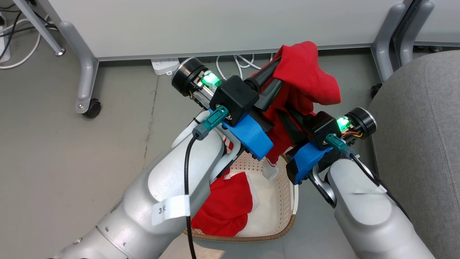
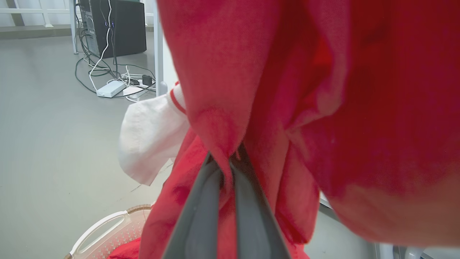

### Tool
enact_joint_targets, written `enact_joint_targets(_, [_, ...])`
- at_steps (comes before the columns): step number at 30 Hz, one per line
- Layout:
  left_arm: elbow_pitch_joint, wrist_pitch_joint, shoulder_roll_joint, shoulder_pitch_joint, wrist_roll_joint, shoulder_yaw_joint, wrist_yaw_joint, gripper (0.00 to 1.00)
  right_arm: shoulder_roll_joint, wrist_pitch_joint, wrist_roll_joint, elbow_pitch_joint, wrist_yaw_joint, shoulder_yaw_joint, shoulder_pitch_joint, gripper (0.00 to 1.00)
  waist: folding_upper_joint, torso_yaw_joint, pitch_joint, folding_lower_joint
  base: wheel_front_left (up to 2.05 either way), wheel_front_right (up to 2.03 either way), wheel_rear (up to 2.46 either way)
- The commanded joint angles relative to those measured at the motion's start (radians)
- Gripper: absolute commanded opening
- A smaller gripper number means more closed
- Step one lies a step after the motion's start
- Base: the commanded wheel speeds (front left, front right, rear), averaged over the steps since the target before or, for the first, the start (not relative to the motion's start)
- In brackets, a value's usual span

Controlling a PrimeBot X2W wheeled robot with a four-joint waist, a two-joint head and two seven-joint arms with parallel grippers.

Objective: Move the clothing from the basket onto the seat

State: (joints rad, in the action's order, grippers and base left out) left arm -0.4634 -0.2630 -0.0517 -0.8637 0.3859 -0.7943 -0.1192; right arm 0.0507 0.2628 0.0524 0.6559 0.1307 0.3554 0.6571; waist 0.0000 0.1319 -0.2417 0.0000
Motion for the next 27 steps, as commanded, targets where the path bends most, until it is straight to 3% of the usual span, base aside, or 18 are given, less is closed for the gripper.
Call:
enact_joint_targets(1, [-0.001,-0.003,0.002,-0.013,-0.001,-0.003,0.007,0.00,-0.001,0.003,-0.004,0.000,0.000,0.003,0.004,0.00,0.0000,-0.001,0.000,0.0000,0.00,0.00,0.00])
enact_joint_targets(4, [-0.006,-0.003,0.002,-0.009,0.004,-0.004,0.006,0.00,-0.001,0.003,-0.008,-0.001,0.000,0.006,0.002,0.00,0.0000,-0.003,0.001,0.0000,0.00,0.00,0.00])
enact_joint_targets(5, [-0.006,-0.003,0.002,-0.011,0.004,-0.005,0.007,1.00,-0.001,0.003,-0.009,-0.002,0.000,0.008,0.002,0.00,0.0000,-0.004,0.001,0.0000,0.00,0.00,0.00])
enact_joint_targets(27, [-0.013,-0.003,0.002,0.003,-0.017,-0.009,0.013,1.00,0.000,0.003,-0.038,-0.015,0.000,0.004,-0.005,0.00,0.0000,-0.041,-0.012,0.0000,0.00,0.00,0.00])
